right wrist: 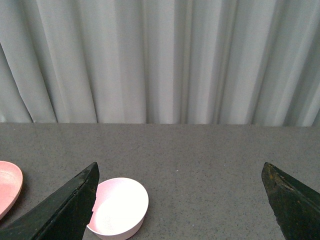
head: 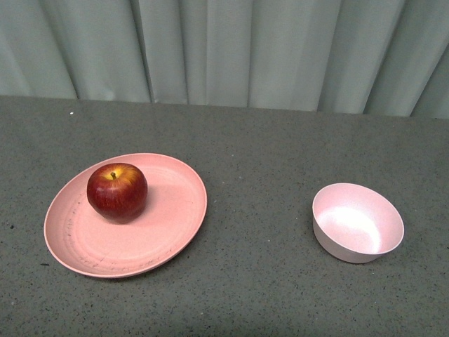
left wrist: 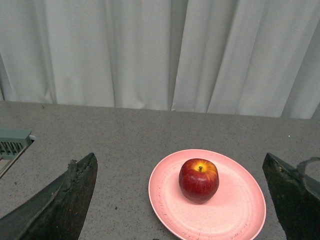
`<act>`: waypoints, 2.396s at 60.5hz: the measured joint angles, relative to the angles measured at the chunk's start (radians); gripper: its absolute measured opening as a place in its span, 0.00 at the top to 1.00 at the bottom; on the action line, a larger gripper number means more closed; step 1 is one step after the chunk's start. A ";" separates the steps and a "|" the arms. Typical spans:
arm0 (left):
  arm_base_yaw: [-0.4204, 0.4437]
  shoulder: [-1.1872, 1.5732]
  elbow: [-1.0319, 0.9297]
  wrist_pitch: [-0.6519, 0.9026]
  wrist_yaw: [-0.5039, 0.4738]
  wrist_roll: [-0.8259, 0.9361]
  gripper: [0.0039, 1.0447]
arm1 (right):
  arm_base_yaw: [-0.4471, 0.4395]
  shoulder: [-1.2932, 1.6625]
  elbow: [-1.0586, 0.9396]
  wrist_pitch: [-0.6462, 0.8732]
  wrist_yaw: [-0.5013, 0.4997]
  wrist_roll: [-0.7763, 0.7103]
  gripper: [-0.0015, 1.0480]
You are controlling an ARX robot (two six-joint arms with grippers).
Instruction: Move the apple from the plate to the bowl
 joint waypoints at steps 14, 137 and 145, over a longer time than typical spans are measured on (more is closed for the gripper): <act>0.000 0.000 0.000 0.000 0.000 0.000 0.06 | 0.000 0.000 0.000 0.000 0.000 0.000 0.09; 0.000 0.000 0.000 0.000 0.000 0.000 0.06 | 0.069 1.006 0.286 0.229 -0.152 -0.186 0.09; 0.000 0.000 0.000 0.000 0.000 0.000 0.06 | 0.109 1.245 0.400 0.206 -0.166 -0.238 0.09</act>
